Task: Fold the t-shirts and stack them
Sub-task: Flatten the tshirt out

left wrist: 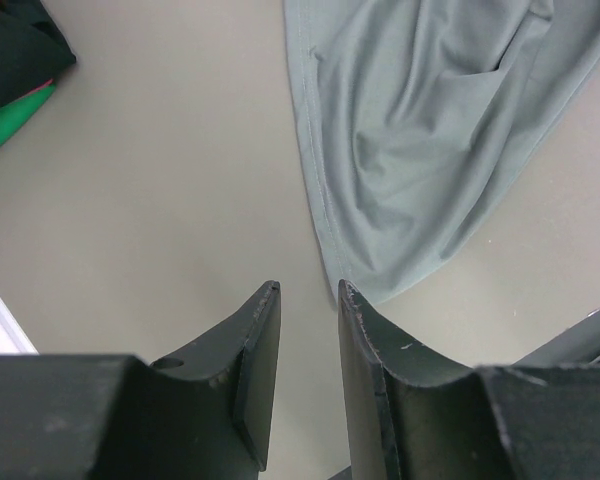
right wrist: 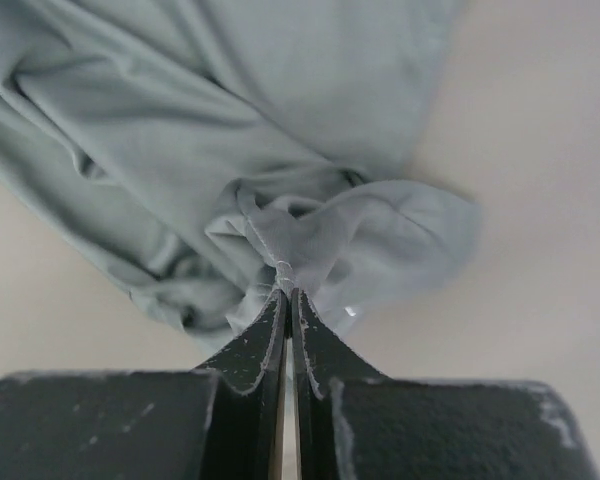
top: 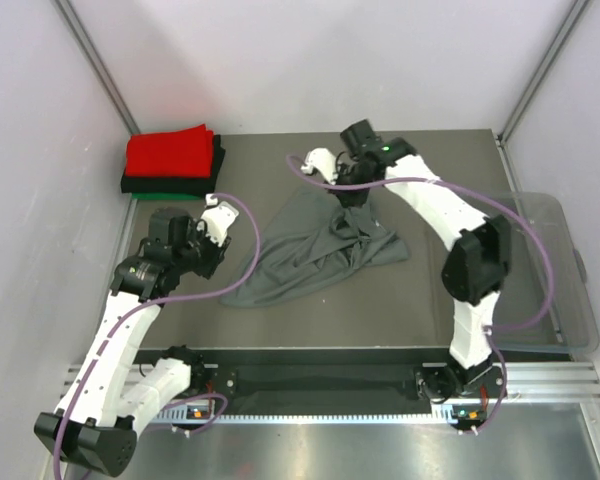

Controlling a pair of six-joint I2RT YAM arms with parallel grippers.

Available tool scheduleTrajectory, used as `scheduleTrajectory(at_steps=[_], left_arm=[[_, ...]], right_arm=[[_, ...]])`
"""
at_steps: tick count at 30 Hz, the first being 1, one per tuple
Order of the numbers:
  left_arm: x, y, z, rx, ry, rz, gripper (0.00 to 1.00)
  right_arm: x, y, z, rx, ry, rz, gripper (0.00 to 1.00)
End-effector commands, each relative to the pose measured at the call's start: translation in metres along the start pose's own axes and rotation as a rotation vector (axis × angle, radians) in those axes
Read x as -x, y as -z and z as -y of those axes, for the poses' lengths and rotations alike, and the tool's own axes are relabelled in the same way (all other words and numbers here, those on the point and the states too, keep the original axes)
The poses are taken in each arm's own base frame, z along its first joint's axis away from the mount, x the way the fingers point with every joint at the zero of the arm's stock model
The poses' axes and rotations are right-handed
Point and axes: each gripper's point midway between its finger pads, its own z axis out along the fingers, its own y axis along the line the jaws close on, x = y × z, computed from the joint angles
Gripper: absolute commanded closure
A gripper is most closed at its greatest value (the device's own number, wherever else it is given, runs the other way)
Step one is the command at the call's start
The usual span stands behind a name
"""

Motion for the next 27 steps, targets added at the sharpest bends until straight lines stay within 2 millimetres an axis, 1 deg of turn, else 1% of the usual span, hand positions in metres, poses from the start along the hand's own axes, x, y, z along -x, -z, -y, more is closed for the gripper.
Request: scheduleTrajectory(at_steps=[1, 3, 4, 6, 7, 9, 10, 11, 12, 13, 14, 15, 16, 17, 18, 19, 20, 21, 23, 24, 25, 27], left_arm=[[0.016, 0.005, -0.004, 0.015, 0.006, 0.061, 0.65], [0.015, 0.005, -0.005, 0.018, 0.007, 0.056, 0.65], [0.015, 0.005, -0.006, 0.023, 0.006, 0.056, 0.65], [0.013, 0.004, -0.006, 0.024, 0.006, 0.051, 0.65], [0.013, 0.004, -0.006, 0.023, 0.011, 0.052, 0.65], [0.012, 0.004, -0.005, 0.019, 0.02, 0.052, 0.65], [0.011, 0.003, -0.005, 0.016, 0.023, 0.051, 0.65], [0.011, 0.003, -0.004, 0.014, 0.027, 0.051, 0.65], [0.01, 0.003, -0.005, 0.016, 0.029, 0.051, 0.65], [0.01, 0.002, -0.005, 0.016, 0.031, 0.053, 0.65], [0.009, 0.002, -0.005, 0.018, 0.036, 0.049, 0.65], [0.009, 0.001, -0.005, 0.019, 0.039, 0.052, 0.65], [0.009, 0.0, -0.006, 0.021, 0.045, 0.052, 0.65], [0.008, 0.0, -0.007, 0.023, 0.052, 0.053, 0.65], [0.006, -0.001, -0.005, 0.014, 0.059, 0.053, 0.65], [0.006, -0.001, -0.006, 0.014, 0.069, 0.055, 0.65], [0.006, -0.002, -0.005, 0.01, 0.079, 0.056, 0.65], [0.006, -0.002, -0.004, 0.004, 0.085, 0.059, 0.65], [0.005, -0.002, -0.005, 0.005, 0.092, 0.058, 0.65], [0.004, -0.002, -0.005, 0.006, 0.093, 0.056, 0.65], [0.004, -0.002, -0.006, 0.011, 0.094, 0.055, 0.65], [0.004, -0.002, -0.007, 0.012, 0.09, 0.052, 0.65]], right_arm=[[0.006, -0.026, -0.002, 0.032, -0.012, -0.045, 1.0], [0.006, -0.038, -0.013, 0.078, -0.011, -0.065, 0.97], [0.004, -0.045, -0.023, 0.111, -0.008, -0.085, 0.94], [0.006, -0.048, -0.032, 0.132, -0.011, -0.082, 0.72], [0.007, -0.043, -0.036, 0.132, -0.007, -0.067, 0.65], [0.008, -0.03, -0.038, 0.119, 0.02, -0.038, 0.64], [0.007, -0.013, -0.036, 0.076, 0.061, -0.002, 0.6], [0.006, -0.005, -0.035, 0.049, 0.084, 0.017, 0.56], [-0.008, 0.011, -0.041, 0.029, 0.128, 0.03, 0.49], [-0.005, 0.018, -0.036, -0.019, 0.164, 0.077, 0.39], [-0.01, 0.023, -0.037, -0.04, 0.19, 0.093, 0.33], [-0.019, 0.032, -0.04, -0.075, 0.234, 0.119, 0.32], [-0.025, 0.035, -0.042, -0.085, 0.245, 0.122, 0.35], [-0.03, 0.037, -0.044, -0.089, 0.242, 0.131, 0.42], [-0.038, 0.037, -0.044, -0.079, 0.168, 0.142, 0.49], [-0.043, 0.035, -0.045, -0.054, 0.115, 0.143, 0.57], [-0.049, 0.032, -0.042, -0.032, 0.043, 0.144, 0.62], [-0.058, 0.026, -0.038, 0.047, -0.12, 0.159, 0.64], [-0.066, 0.02, -0.038, 0.168, -0.282, 0.193, 0.65], [-0.07, 0.015, -0.042, 0.294, -0.413, 0.228, 0.64], [-0.071, 0.012, -0.045, 0.351, -0.457, 0.244, 0.56], [-0.074, 0.004, -0.052, 0.451, -0.54, 0.271, 0.55]])
